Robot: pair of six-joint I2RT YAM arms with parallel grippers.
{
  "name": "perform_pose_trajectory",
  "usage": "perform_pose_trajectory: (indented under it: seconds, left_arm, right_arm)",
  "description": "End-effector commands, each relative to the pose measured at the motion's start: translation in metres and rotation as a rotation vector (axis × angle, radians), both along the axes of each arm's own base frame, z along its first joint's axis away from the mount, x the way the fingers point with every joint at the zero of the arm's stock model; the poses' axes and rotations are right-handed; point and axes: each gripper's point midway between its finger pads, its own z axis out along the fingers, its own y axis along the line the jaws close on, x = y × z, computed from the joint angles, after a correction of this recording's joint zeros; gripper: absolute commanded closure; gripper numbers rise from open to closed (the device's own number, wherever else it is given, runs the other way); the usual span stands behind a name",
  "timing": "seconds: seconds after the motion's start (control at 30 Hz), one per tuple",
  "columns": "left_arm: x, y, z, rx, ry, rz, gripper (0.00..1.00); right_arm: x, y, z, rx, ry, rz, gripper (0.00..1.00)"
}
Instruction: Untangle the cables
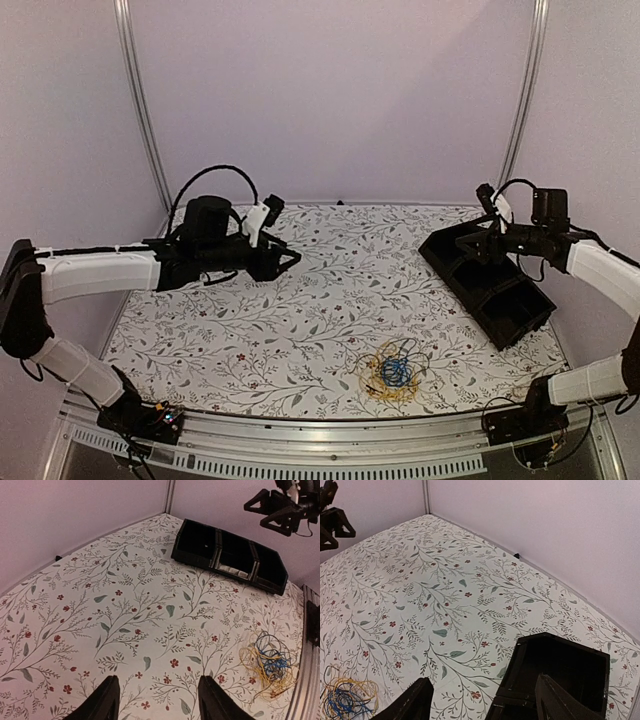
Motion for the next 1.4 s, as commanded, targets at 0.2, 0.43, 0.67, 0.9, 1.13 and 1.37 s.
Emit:
perform_pose_trajectory:
  seconds: [0.2, 0.43, 0.67, 0.9, 1.13, 1.37]
  left_arm:
    - [-0.116, -0.109, -0.069, 0.128, 0.307, -0.33, 0.47]
    - [-0.17, -0.137, -0.093, 0.122, 0.44, -0.516, 0.53]
    - [-0.182, -0.15, -0.099, 0.113, 0.416, -0.583, 0.58]
    - [-0.185, -0.162, -0.097, 0.231, 0.228, -0.614, 0.62]
    - [-0.184, -0.173, -0.1, 0.419, 0.008, -0.679, 0.65]
    - [-0.183, -0.17, -0.12, 0.552, -0.064, -0.716, 0.61]
  right_arm:
    - [-0.121, 0.095, -0.069, -0.187, 0.135, 0.54, 0.39]
    - [-0.152, 0.105, -0.092, -0.199, 0.195, 0.641, 0.41]
    - [-0.155, 0.109, -0.108, -0.237, 0.223, 0.659, 0.43]
    - [-0.15, 0.107, -0.115, -0.265, 0.224, 0.645, 0.43]
    - [-0.139, 0.105, -0.118, -0.303, 0.206, 0.601, 0.47]
    - [-0.133, 0.103, -0.118, -0.314, 0.203, 0.57, 0.48]
